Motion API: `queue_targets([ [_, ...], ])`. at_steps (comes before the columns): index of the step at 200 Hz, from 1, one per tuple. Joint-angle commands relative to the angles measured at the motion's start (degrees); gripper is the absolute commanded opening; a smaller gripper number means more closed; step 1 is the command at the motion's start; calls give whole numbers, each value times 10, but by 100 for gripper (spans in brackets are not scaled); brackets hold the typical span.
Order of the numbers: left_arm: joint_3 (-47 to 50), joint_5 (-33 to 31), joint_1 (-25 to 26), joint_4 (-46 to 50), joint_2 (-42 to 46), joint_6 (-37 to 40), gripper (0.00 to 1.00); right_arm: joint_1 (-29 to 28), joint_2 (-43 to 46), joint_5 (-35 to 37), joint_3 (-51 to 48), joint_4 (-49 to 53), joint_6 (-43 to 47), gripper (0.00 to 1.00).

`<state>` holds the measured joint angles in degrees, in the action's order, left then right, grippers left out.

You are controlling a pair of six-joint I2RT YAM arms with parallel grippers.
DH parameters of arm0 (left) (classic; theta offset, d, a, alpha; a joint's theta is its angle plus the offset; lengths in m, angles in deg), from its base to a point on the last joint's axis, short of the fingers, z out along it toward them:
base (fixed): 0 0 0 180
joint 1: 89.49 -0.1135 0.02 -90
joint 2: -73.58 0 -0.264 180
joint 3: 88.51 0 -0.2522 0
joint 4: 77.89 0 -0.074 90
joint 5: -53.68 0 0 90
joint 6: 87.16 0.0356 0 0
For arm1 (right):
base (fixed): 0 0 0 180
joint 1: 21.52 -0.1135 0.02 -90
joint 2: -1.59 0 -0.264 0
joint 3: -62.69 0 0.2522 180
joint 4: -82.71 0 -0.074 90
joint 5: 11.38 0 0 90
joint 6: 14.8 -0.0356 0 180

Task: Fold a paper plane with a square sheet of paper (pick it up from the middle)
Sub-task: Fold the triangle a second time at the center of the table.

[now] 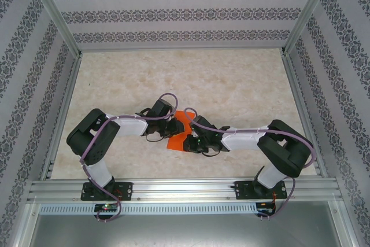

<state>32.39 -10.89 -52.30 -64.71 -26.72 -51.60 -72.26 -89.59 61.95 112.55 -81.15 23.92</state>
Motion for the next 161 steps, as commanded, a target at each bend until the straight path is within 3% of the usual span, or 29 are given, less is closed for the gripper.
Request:
queue_targets([
  [1,2,-27,1,57,-10,17,25,-8,-24,19,-27,46,-15,10],
  [36,2,-28,1,59,-10,18,25,-10,0,-4,-49,19,-40,11],
  [94,0,-28,1,60,-14,19,24,-11,41,-2,-38,60,-44,12],
  [137,-4,-25,1,62,-14,22,25,-12,1,5,-34,74,-42,11],
  [161,-2,-25,1,64,-13,22,25,-20,-15,35,0,154,-30,9],
])
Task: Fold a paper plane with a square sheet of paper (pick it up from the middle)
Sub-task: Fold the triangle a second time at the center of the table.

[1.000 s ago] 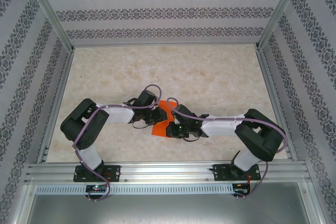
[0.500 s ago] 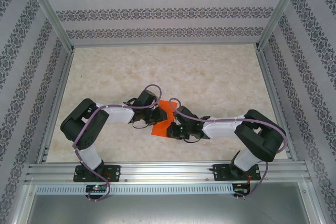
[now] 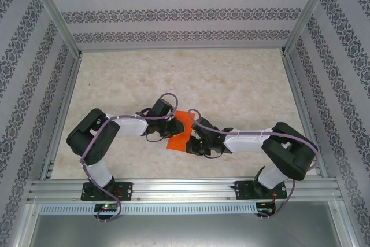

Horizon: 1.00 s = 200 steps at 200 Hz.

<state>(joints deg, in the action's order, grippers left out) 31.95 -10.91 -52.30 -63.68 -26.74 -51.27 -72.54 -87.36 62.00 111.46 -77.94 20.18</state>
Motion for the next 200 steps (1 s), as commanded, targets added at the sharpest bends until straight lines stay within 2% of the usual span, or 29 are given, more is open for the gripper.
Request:
queue_targets([
  [1,2,-25,1,53,-13,19,25,-18,-37,36,12,124,8,9],
  [55,3,-25,1,56,-8,21,25,-22,49,39,26,91,-13,10],
  [82,5,-26,1,54,-8,19,25,-12,79,39,34,24,-28,11],
  [103,3,-24,1,53,-9,18,25,-14,63,32,46,-19,-42,11],
  [134,-4,-23,1,57,-10,20,25,-14,-7,22,66,-34,-47,9],
  [163,-3,-25,1,59,-8,22,25,-2,-43,20,30,-79,-67,10],
  [200,-3,-23,1,59,-5,25,25,-2,-52,15,-22,-80,-88,10],
])
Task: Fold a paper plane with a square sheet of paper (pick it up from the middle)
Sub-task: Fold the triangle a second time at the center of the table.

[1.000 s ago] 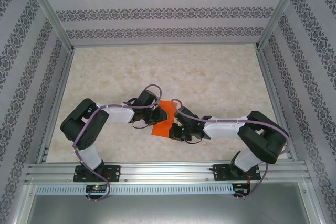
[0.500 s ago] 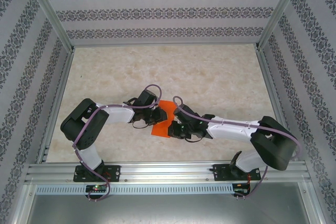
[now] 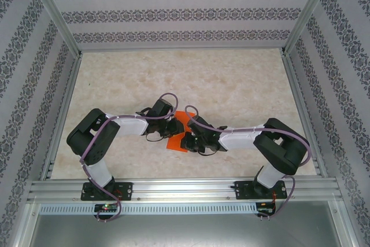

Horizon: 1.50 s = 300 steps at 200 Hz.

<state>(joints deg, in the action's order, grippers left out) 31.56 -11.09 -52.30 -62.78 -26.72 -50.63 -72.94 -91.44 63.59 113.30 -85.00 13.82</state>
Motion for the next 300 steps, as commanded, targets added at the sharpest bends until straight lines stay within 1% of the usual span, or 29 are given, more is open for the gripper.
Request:
queue_targets([
  [1,1,-21,1,50,-5,19,25,2,-12,-2,-42,-10,-25,10],
  [38,-9,-6,1,41,14,28,28,-3,-13,-5,-90,-51,-57,10],
  [62,-21,3,1,43,54,32,33,-3,-19,-4,-89,-55,-58,10],
  [83,-21,5,1,56,88,32,34,-4,-21,-2,-83,-57,-58,9],
  [98,-4,14,1,48,104,17,31,-4,-21,-1,-81,-56,-59,9],
  [118,20,40,2,13,106,-11,24,-5,-19,3,-78,-50,-57,9],
  [140,29,38,8,0,97,-18,18,-5,-19,4,-77,-45,-56,8],
  [164,34,43,12,-30,71,-29,15,-6,-18,6,-78,-43,-55,8],
  [179,36,47,16,-52,55,-37,14,-6,-19,7,-77,-39,-54,8],
  [209,35,50,20,-65,24,-38,14,-7,-21,8,-78,-38,-56,8],
  [228,40,41,19,-65,10,-34,14,-7,-22,9,-78,-36,-54,8],
  [252,44,11,18,-51,0,-24,14,-8,-25,8,-81,-32,-55,8],
  [278,49,-29,12,-29,8,-10,14,-9,-24,12,-83,-21,-54,5],
  [300,51,-43,0,-21,16,2,14,-9,-22,15,-83,-12,-52,3],
])
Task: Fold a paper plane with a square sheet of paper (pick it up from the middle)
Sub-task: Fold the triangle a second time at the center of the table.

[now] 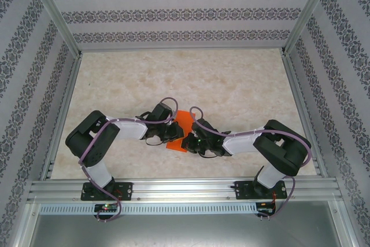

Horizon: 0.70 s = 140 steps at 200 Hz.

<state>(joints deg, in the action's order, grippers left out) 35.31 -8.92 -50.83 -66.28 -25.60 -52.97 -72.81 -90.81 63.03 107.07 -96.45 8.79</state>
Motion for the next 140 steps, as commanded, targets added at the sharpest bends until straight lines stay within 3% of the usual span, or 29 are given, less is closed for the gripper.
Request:
queue_targets([
  [1,13,-65,-15,14,5,26,15,-10,-29,21,-22,103,-2,3],
  [140,7,-69,-86,7,0,65,17,-14,-25,20,-21,119,1,0],
])
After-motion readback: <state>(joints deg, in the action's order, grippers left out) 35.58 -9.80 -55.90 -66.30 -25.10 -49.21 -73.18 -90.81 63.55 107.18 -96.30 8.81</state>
